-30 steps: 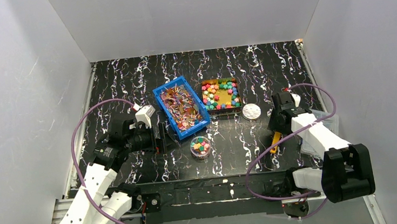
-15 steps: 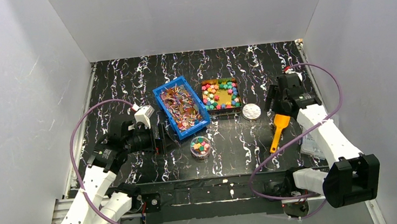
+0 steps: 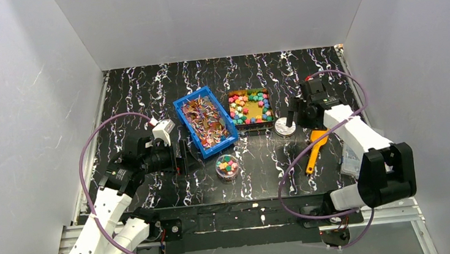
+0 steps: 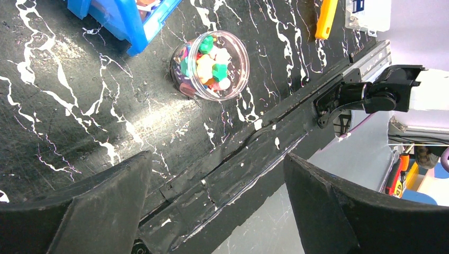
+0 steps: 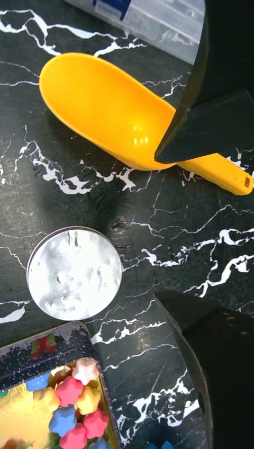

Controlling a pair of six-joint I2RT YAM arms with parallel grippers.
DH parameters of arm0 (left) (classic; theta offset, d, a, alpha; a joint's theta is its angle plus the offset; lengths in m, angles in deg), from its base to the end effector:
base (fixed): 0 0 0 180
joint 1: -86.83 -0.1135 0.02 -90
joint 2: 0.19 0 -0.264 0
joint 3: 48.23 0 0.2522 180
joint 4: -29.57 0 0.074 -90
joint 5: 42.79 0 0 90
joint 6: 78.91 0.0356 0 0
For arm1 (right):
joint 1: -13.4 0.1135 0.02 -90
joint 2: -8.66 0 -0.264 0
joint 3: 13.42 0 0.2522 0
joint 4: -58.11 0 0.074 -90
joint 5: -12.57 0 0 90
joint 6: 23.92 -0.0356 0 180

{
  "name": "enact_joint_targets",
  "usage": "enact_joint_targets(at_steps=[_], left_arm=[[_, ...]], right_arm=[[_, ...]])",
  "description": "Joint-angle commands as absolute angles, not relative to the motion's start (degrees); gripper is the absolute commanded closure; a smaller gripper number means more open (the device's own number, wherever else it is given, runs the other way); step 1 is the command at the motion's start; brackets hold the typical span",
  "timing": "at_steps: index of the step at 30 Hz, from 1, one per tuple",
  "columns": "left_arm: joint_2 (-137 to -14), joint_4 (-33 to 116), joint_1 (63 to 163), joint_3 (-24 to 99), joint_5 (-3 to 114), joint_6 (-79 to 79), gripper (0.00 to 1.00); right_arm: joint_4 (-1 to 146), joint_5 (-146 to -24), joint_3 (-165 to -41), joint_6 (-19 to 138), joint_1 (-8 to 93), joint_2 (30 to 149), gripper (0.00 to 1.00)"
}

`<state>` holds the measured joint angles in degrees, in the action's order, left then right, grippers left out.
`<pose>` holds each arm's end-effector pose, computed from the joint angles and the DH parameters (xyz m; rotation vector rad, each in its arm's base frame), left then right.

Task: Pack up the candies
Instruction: Pick up the bottle lid at the center of the board.

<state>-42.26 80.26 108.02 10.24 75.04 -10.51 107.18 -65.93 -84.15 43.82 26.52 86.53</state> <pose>0.1368 -0.0708 0.3022 0.2838 2.2297 -0.9437 0.2698 0.0556 0.2498 0.2778 2.5072 -0.0092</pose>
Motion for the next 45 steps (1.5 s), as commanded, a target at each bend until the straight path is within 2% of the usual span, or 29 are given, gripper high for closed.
enact_joint_targets(at_steps=[1, 18, 45], left_arm=[[-42.4, 81.0, 108.1, 10.7, 75.3, -9.8, 0.07], [-43.2, 81.1, 108.1, 10.7, 75.0, -9.8, 0.07], [-43.4, 81.1, 108.1, 10.8, 75.1, -9.7, 0.07]], right_arm=[[103.2, -67.0, -87.1, 43.7, 27.2, 89.8, 0.02], [98.6, -67.6, -89.8, 42.8, 27.8, 102.4, 0.02], [98.6, -63.7, -96.8, 42.2, 33.3, 111.4, 0.02]])
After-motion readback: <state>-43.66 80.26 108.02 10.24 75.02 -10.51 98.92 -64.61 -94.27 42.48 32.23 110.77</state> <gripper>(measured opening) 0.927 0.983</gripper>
